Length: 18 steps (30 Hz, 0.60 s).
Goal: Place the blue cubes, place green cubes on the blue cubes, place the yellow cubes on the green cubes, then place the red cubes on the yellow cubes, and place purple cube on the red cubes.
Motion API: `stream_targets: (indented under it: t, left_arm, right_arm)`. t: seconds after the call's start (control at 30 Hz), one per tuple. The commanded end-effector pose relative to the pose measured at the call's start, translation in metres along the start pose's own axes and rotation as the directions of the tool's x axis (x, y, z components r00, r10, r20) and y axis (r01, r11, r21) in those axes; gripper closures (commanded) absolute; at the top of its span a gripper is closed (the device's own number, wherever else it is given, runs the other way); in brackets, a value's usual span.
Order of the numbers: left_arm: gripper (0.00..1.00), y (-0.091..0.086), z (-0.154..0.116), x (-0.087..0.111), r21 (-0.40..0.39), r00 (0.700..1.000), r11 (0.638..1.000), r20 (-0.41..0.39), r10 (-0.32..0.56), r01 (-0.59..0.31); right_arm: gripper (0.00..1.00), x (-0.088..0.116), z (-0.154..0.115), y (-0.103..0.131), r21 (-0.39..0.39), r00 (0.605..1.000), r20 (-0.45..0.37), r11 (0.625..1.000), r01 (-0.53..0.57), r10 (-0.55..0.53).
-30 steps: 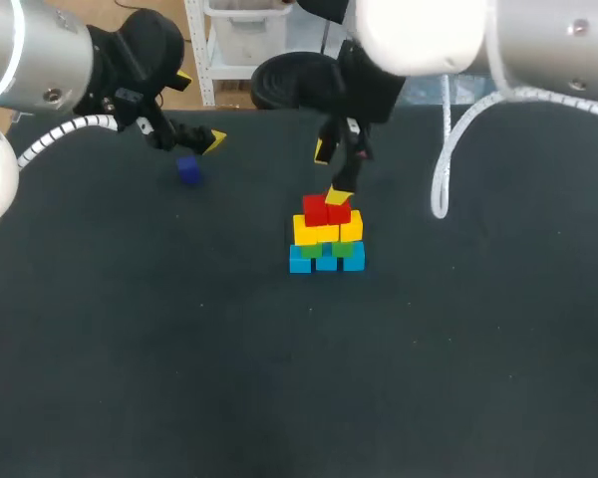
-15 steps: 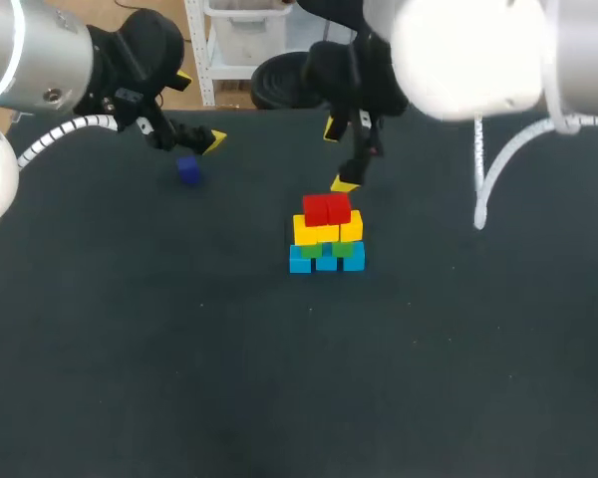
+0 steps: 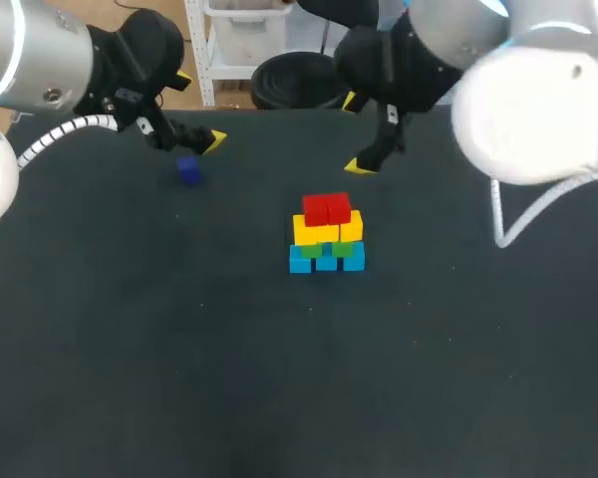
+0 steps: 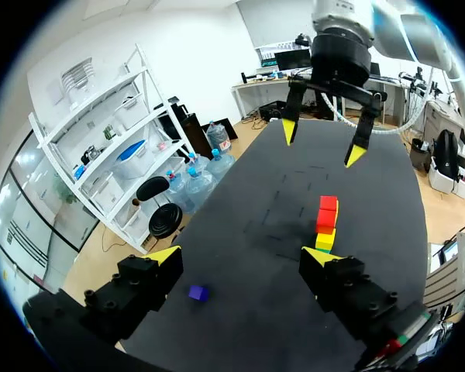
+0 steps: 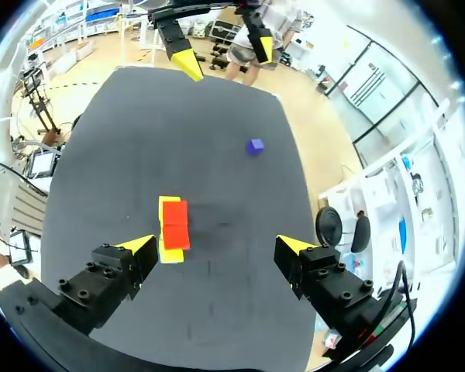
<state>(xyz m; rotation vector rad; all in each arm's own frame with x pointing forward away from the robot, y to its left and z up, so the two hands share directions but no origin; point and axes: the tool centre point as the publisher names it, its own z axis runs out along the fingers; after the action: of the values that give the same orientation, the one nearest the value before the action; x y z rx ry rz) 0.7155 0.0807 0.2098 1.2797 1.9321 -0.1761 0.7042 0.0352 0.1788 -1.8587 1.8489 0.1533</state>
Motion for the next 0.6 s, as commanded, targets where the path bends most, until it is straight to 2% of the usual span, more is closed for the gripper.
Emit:
stream_targets:
  t: [0.03,0.27,0.6]
  left_arm:
    - [0.00,0.001,-0.001,0.002,0.003,1.000,1.000,0.006,0.002,-0.002]
    - [0.00,0.001,-0.001,0.002,0.003,1.000,1.000,0.006,0.002,-0.002]
    - [0.00,0.001,-0.001,0.002,0.003,1.000,1.000,0.006,0.002,-0.002]
  right_arm:
    - [0.00,0.017,-0.029,0.010,0.282,1.000,0.000,0.959,-0.021,0.022]
    - [0.00,0.042,-0.052,0.017,0.366,0.995,-0.002,0.926,-0.090,0.098]
    - [0.00,0.080,-0.060,0.036,0.425,0.980,0.002,0.886,-0.182,0.200]
